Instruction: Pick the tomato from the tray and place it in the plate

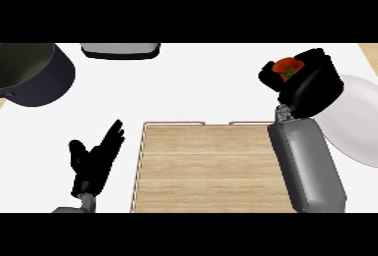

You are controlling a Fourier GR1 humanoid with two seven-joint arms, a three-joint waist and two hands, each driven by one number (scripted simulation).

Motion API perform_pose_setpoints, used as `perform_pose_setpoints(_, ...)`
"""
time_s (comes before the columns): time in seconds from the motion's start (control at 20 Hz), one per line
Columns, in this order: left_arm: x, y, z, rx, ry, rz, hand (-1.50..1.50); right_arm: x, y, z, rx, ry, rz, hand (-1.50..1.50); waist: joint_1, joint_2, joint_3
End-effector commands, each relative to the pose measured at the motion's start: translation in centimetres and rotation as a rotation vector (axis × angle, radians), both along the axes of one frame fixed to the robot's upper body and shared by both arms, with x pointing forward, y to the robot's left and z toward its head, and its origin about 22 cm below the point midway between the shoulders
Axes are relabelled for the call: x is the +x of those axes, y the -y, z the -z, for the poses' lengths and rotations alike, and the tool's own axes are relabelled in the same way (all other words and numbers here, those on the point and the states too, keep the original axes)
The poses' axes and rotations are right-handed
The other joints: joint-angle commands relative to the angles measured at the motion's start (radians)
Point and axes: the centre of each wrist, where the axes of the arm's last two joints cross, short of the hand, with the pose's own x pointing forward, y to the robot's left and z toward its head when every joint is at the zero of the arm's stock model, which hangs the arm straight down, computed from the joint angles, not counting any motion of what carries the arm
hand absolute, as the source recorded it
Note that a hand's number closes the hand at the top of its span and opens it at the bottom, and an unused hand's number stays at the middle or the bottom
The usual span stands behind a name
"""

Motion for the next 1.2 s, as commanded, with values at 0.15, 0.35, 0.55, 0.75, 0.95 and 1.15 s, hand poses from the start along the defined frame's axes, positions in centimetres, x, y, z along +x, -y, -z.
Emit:
perform_pose_setpoints(0.15,0.0,0.1,1.0,-0.006,-0.038,-0.01,0.0,0.8,5.4,4.8,0.096,0.166,0.198,1.5,-0.013,0.002,-0.004)
perform_pose_setpoints(0.35,-0.3,-1.3,1.1,0.002,-0.035,-0.023,0.0,0.4,11.8,5.7,0.036,0.209,0.307,1.5,-0.017,0.0,-0.004)
perform_pose_setpoints(0.55,0.9,0.2,0.5,-0.003,-0.051,-0.015,0.0,-0.4,16.6,6.8,0.031,0.213,0.336,1.5,-0.026,-0.004,-0.004)
perform_pose_setpoints(0.75,-0.4,-0.4,1.0,-0.012,-0.026,-0.022,0.0,-1.5,21.1,8.3,0.016,0.236,0.376,1.5,-0.018,-0.004,-0.003)
perform_pose_setpoints(0.95,1.5,-1.2,-0.6,-0.007,-0.04,-0.025,0.0,-0.8,23.8,7.3,0.008,0.226,0.375,1.5,-0.017,-0.004,-0.003)
perform_pose_setpoints(1.15,1.4,-1.3,-0.6,0.002,-0.022,-0.027,0.0,-1.9,26.2,8.0,0.221,0.091,0.436,1.5,-0.021,-0.002,-0.002)
